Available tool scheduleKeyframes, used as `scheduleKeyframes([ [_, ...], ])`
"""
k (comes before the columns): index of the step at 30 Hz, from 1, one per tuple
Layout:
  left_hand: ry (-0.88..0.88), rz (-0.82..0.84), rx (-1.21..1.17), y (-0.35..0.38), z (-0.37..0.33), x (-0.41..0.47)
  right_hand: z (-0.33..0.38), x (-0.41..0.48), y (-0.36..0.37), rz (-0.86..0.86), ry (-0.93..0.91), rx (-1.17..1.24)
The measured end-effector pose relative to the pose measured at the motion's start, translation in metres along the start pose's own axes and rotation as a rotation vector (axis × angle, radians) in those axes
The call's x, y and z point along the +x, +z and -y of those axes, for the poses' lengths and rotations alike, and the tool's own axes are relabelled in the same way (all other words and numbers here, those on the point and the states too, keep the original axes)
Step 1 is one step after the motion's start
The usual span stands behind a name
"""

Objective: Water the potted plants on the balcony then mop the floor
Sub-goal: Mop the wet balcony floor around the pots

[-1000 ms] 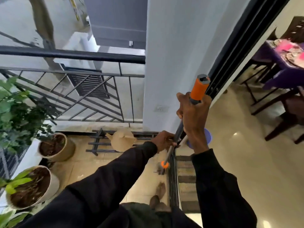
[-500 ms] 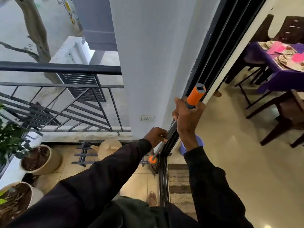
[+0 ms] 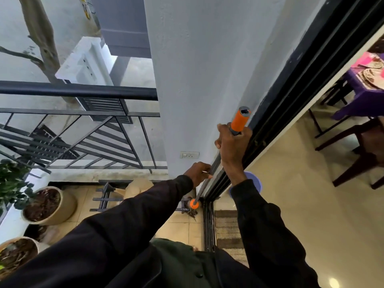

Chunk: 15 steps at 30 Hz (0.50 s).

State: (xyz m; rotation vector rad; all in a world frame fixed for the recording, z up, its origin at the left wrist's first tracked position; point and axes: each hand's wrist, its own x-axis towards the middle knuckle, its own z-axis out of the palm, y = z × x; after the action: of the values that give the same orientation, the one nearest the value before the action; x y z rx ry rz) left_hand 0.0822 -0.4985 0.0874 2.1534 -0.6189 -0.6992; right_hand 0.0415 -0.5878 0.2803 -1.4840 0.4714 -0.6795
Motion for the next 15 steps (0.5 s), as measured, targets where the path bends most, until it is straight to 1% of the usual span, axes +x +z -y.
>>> scheduleKeyframes([
  [2,0.009,0.000,-0.004,-0.010,0.015,0.006,-0.013,0.006,0.019,-0.031,0.025,-0.037],
  [4,0.016,-0.008,-0.056,-0.024,0.026,0.011,-0.028,0.009,0.035,-0.077,0.051,-0.070],
  [7,0.030,-0.021,-0.105,-0.046,0.039,0.016,-0.050,0.011,0.049,-0.125,0.088,-0.082],
  [9,0.038,0.006,-0.111,-0.057,0.050,0.020,-0.061,0.013,0.057,-0.142,0.133,-0.067],
  [11,0.051,0.022,-0.115,-0.065,0.057,0.021,-0.066,0.016,0.063,-0.104,0.143,-0.036],
  [15,0.064,0.043,-0.102,-0.081,0.075,0.024,-0.076,0.024,0.080,-0.003,0.100,-0.010],
])
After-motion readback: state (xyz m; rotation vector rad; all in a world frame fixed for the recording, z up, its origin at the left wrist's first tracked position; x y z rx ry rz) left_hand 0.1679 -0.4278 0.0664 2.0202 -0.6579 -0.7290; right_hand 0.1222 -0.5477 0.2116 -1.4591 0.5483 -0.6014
